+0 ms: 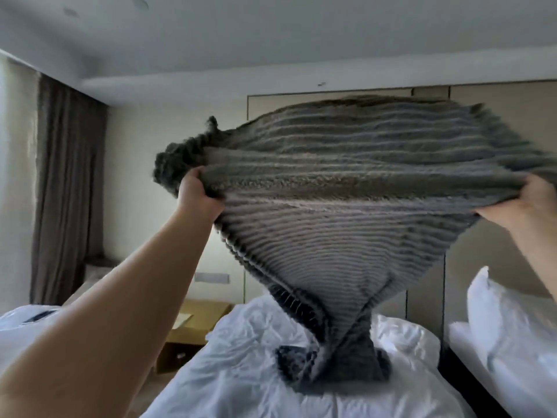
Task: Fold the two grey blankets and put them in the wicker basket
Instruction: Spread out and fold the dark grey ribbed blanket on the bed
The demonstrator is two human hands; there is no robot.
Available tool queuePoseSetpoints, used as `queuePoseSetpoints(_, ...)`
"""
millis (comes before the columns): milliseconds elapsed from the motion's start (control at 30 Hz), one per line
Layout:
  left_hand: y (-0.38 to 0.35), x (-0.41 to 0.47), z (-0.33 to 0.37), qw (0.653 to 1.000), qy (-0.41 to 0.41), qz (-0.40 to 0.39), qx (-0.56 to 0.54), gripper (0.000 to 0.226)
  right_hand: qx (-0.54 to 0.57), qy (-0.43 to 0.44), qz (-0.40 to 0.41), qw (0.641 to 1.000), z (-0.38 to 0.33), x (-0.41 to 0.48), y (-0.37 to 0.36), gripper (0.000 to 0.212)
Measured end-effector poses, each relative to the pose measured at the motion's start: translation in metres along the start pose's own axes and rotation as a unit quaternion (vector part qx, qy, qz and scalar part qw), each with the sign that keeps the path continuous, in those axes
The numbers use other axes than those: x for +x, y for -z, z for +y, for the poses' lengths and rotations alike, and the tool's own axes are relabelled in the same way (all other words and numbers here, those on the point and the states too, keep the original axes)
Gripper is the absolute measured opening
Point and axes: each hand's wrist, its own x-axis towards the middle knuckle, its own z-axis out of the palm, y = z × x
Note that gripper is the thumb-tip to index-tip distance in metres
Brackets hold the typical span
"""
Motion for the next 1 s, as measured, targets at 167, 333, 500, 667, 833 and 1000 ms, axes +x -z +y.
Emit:
queuePoseSetpoints(167, 0.085, -0.056, -0.025, 0.998, 0.036, 0.049, 0.034, 0.025, -0.028, -0.069, 0.028, 0.997, 0.031, -0.098, 0.045, 0.039)
queuePoseSetpoints(333, 0.194, -0.144, -0.039, 0.982, 0.098, 0.152, 0.06, 0.035, -0.064, -0.127, 0.165, 0.976, 0.072, -0.224, 0.11, 0.041)
queuePoseSetpoints(500, 0.308, -0.275, -0.042, 0.955, 0.129, 0.256, 0.072, 0.035, -0.076, -0.194, 0.292, 0.933, 0.112, -0.399, 0.172, 0.053)
queuePoseSetpoints(667, 0.401, -0.43, -0.035, 0.924, 0.173, 0.33, 0.083, 0.02, -0.049, -0.26, 0.426, 0.865, 0.126, -0.591, 0.22, 0.051)
queuePoseSetpoints(833, 0.464, -0.562, -0.034, 0.888, 0.202, 0.41, 0.055, 0.016, -0.057, -0.269, 0.466, 0.841, 0.128, -0.724, 0.245, 0.045)
queuePoseSetpoints(1000, 0.485, -0.618, -0.046, 0.869, 0.205, 0.449, 0.034, 0.021, -0.055, -0.266, 0.453, 0.849, 0.119, -0.747, 0.266, 0.027)
